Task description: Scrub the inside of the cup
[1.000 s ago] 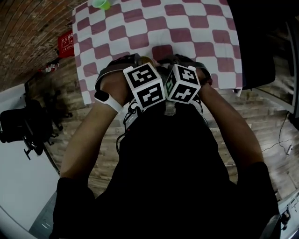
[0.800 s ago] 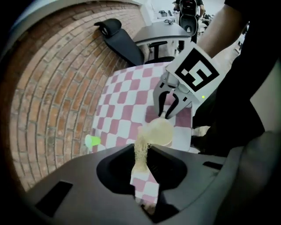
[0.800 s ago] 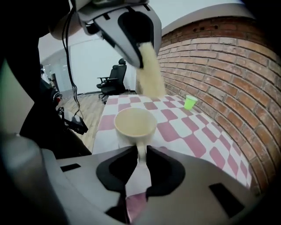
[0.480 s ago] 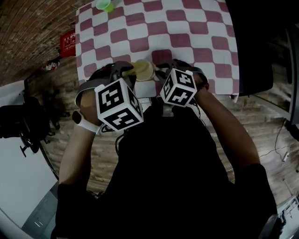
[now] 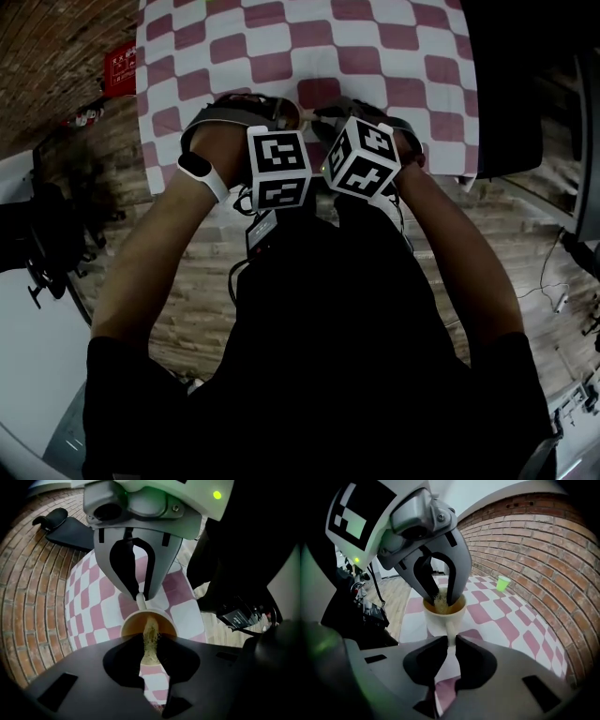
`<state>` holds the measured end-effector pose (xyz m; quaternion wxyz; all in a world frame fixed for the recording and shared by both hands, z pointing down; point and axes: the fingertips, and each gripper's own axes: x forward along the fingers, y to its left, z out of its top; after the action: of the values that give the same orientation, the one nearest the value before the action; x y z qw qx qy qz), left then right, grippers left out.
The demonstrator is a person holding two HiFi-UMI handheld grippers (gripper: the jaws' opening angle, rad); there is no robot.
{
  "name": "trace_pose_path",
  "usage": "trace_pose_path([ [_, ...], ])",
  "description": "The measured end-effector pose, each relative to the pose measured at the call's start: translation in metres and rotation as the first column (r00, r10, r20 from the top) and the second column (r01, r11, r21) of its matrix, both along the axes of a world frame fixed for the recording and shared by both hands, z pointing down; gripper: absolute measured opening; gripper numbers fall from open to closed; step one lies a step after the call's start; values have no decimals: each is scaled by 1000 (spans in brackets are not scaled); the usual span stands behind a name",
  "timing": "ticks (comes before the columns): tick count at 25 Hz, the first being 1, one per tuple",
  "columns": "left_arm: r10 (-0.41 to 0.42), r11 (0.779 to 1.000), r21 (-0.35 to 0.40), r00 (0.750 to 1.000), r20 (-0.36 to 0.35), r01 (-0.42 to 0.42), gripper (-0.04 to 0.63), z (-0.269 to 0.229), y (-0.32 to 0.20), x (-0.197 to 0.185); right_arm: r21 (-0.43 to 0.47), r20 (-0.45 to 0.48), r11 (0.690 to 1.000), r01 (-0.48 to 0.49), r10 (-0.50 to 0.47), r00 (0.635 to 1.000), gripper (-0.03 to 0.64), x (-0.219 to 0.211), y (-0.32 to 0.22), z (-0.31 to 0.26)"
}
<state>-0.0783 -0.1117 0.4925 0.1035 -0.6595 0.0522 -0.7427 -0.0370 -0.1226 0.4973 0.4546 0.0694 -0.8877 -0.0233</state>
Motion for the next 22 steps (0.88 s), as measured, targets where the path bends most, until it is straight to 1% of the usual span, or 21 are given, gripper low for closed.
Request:
trace_pose_path([
  [2, 12, 998, -59, 1000, -18, -13, 80, -2, 4, -2, 3, -1, 1000, 4, -4, 1000, 72, 0, 0, 1],
  [4, 21, 993, -114, 998, -51, -27, 80, -6, 8, -5, 14, -2, 1000, 11, -11, 1000, 71, -1, -1, 0],
  [6, 11, 987, -157, 996, -87, -25, 80, -14, 13, -8, 23, -1, 1000, 15, -15, 1000, 70, -1, -3, -1],
  [9, -54, 973, -229, 992, -118, 26, 80, -35, 24, -12, 26, -7, 999, 32, -32, 999, 69, 0, 0, -1],
  [11, -101, 963, -262, 988, -115, 68, 80, -58, 32, -14, 18, -22, 998, 55, -54, 998, 69, 4, 6, 1],
  [12, -117, 960, -266, 988, -105, 86, 80, -72, 34, -17, 10, -28, 998, 62, -62, 998, 69, 6, 9, 2],
  [15, -137, 965, -236, 988, -72, 117, 80, -109, 34, -25, -13, -31, 998, 60, -61, 998, 69, 12, 16, 2],
  [18, -159, 977, -157, 982, -99, 142, 80, -128, 18, -25, -14, -27, 999, 46, -46, 999, 69, 13, 17, -1],
  [20, -156, 985, -94, 981, -117, 145, 80, -125, 4, -21, -13, -25, 999, 38, -39, 999, 69, 13, 16, -3],
  [22, -105, 994, -52, 988, -112, 99, 80, -108, -1, -10, -12, -23, 1000, 29, -29, 999, 69, 13, 16, -4],
])
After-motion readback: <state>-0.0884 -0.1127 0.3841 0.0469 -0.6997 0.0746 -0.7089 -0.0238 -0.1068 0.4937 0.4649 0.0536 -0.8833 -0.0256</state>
